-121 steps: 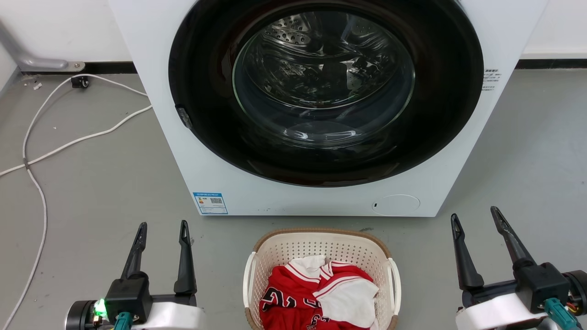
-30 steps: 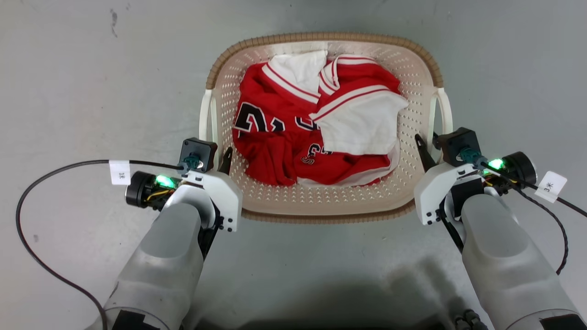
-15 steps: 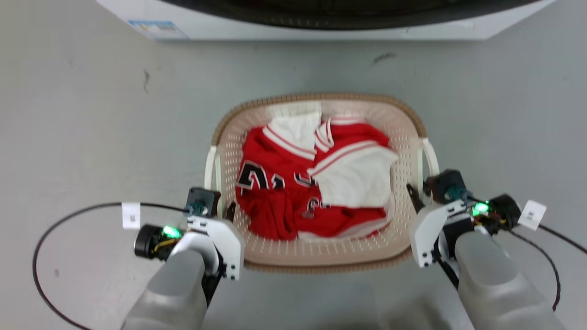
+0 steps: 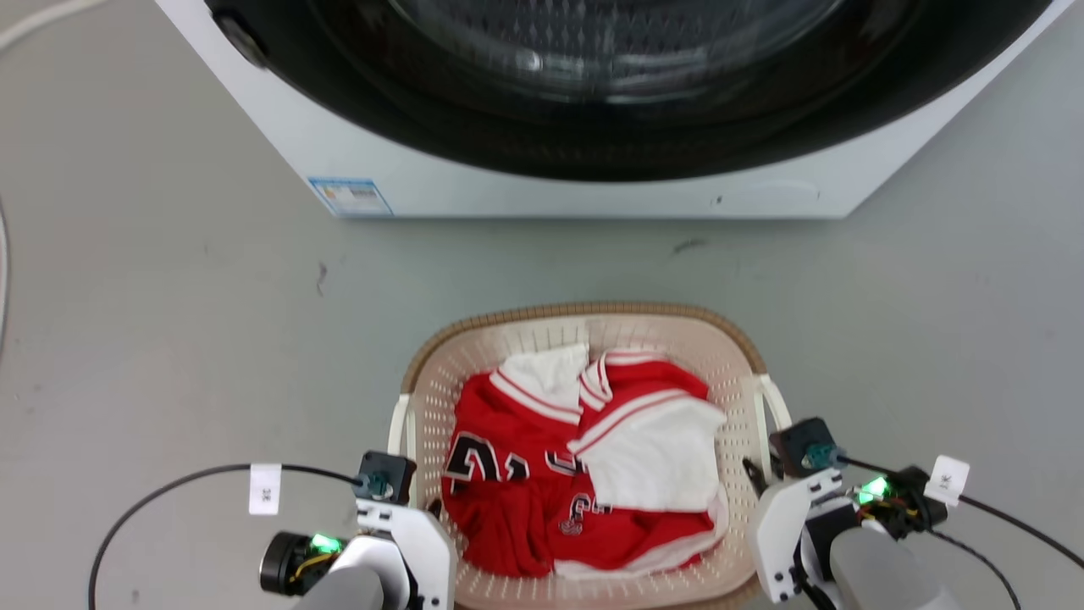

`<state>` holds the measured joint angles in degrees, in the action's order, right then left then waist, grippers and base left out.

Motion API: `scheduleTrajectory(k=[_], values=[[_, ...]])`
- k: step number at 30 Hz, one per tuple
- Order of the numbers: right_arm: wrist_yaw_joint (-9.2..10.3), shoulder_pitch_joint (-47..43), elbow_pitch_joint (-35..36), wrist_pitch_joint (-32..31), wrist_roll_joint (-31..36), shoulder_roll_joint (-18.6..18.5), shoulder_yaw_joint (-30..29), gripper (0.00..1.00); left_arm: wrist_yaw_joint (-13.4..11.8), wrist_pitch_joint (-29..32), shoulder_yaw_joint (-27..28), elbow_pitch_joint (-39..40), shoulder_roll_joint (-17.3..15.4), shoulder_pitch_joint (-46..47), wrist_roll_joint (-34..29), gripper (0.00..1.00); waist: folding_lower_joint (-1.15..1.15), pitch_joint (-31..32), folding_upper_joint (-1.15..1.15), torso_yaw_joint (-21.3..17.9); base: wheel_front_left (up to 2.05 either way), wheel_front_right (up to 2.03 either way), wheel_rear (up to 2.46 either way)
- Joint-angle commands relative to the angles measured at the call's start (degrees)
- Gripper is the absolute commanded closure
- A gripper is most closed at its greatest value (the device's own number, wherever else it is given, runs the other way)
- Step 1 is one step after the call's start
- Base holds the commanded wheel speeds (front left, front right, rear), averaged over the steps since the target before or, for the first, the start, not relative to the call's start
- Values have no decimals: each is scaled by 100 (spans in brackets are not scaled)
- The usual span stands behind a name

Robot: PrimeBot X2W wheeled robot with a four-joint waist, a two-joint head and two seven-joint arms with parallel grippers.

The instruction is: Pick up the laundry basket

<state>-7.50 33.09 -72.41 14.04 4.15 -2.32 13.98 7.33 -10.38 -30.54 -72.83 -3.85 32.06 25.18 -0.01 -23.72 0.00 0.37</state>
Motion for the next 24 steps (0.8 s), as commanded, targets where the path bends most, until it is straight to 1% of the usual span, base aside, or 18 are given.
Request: scheduleTrajectory(k=[1, 13, 24], values=[[2, -63, -2, -11, -16, -99, 62, 100, 18, 28, -59, 2, -81, -94, 20, 100, 1, 331, 0, 19, 0, 0, 0], [2, -504, -50, -341, -663, -92, 731, 100, 18, 424, -634, 137, -163, -509, 659, 100, 1, 1186, 0, 10, 0, 0, 0], [0, -895, -16, -852, -1299, -87, 1421, 100, 18, 713, -1120, 222, -275, -879, 1169, 100, 1, 1783, 0, -6, 0, 0, 0]])
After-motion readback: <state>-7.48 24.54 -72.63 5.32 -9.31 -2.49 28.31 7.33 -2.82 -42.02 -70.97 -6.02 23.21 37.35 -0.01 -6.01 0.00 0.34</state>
